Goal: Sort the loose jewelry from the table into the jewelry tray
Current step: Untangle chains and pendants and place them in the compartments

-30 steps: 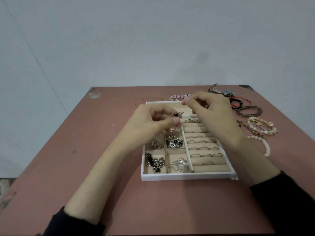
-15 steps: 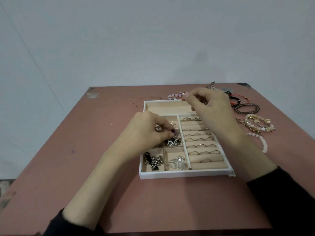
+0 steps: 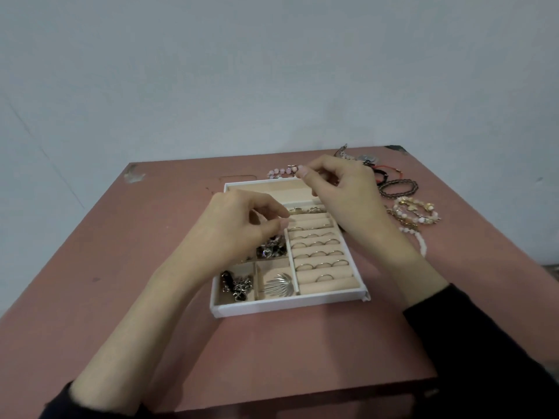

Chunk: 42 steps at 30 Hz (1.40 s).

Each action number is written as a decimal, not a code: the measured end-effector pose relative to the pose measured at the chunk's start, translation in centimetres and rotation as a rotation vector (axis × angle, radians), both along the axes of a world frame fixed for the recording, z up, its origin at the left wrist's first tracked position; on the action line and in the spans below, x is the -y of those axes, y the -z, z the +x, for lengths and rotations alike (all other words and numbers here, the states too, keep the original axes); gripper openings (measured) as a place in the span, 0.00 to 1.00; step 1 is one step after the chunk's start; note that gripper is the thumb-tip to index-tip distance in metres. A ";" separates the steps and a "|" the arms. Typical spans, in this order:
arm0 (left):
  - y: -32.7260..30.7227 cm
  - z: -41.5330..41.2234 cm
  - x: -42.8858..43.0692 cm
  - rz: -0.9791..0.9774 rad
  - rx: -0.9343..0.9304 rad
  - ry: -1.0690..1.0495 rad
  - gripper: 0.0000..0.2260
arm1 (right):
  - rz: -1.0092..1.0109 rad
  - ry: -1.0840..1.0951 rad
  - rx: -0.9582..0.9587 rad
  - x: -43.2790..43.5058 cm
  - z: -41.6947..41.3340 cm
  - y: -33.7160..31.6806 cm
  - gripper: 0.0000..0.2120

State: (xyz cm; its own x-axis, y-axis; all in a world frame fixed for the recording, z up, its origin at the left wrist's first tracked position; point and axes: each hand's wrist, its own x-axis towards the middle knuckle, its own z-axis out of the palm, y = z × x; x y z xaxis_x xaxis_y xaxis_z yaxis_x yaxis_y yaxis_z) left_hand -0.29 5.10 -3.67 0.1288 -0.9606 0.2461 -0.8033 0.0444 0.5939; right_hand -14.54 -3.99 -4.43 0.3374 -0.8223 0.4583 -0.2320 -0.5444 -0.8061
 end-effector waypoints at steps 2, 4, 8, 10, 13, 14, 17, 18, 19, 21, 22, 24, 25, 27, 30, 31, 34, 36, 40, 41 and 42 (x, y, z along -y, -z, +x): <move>-0.2 -1.3 0.5 -0.017 -0.029 0.046 0.02 | 0.020 0.035 -0.011 0.5 -1.5 0.1 0.06; -0.4 -2.6 1.2 -0.018 -0.042 0.094 0.02 | 0.022 0.073 -0.021 1.2 -3.5 0.1 0.05; -0.4 -5.6 3.0 -0.021 -0.012 0.186 0.04 | 0.031 0.177 -0.064 2.7 -7.7 0.1 0.05; -0.2 -7.1 3.9 -0.022 0.021 0.231 0.05 | 0.064 0.222 -0.086 3.4 -9.5 0.3 0.05; 0.1 -8.7 5.2 0.007 0.067 0.260 0.06 | 0.088 0.265 -0.175 4.3 -11.6 0.8 0.08; 0.1 -9.0 5.6 0.015 0.080 0.261 0.06 | 0.085 0.285 -0.210 4.6 -12.1 1.0 0.10; 0.3 -9.5 6.5 0.022 0.112 0.250 0.07 | 0.048 0.321 -0.314 5.0 -13.1 1.5 0.12; 0.3 -9.6 6.8 0.024 0.122 0.242 0.07 | 0.017 0.323 -0.363 5.1 -13.4 1.7 0.12; 0.3 -9.7 7.1 0.028 0.130 0.233 0.07 | -0.018 0.312 -0.421 5.2 -13.5 1.8 0.11; 0.3 -9.9 7.5 0.033 0.143 0.218 0.06 | -0.070 0.261 -0.509 5.2 -13.5 2.0 0.07; 0.2 -10.0 7.8 0.031 0.148 0.215 0.05 | -0.086 0.240 -0.529 5.1 -13.4 2.1 0.03; 0.1 -10.1 8.1 0.023 0.155 0.210 0.05 | -0.138 0.218 -0.582 5.1 -13.0 2.2 0.03; 0.1 -10.2 8.2 0.019 0.155 0.211 0.05 | -0.165 0.211 -0.624 5.1 -12.8 2.3 0.05; 0.0 -10.2 8.4 0.016 0.151 0.222 0.05 | -0.236 0.212 -0.712 5.1 -12.2 2.3 0.09; 0.1 -10.0 8.5 0.021 0.144 0.228 0.04 | -0.300 0.240 -0.841 5.2 -11.5 2.1 0.11; 0.2 -9.9 8.5 0.022 0.143 0.227 0.04 | -0.312 0.248 -0.871 5.3 -11.4 2.0 0.11; 0.3 -9.5 8.4 0.027 0.132 0.222 0.03 | -0.328 0.258 -0.923 5.5 -11.2 1.9 0.10; 0.3 -9.3 8.4 0.030 0.124 0.216 0.03 | -0.322 0.249 -0.941 5.5 -11.2 1.8 0.08; 0.4 -9.1 8.4 0.036 0.115 0.204 0.03 | -0.175 0.234 -0.757 5.4 -11.3 1.8 0.05; 0.4 -9.0 8.5 0.037 0.110 0.202 0.03 | -0.068 0.214 -0.627 5.3 -11.5 1.6 0.05; 0.4 -9.0 8.5 0.036 0.104 0.202 0.03 | 0.062 0.180 -0.467 5.1 -11.7 1.4 0.04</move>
State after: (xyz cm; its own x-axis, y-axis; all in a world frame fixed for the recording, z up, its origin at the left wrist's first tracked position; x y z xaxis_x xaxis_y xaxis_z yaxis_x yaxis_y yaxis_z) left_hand -9.25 -3.39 -4.07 -0.0916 -0.9728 0.2127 -0.8373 0.1908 0.5124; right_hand -26.21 -9.10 -5.79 0.3450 -0.9071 0.2410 -0.6614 -0.4171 -0.6234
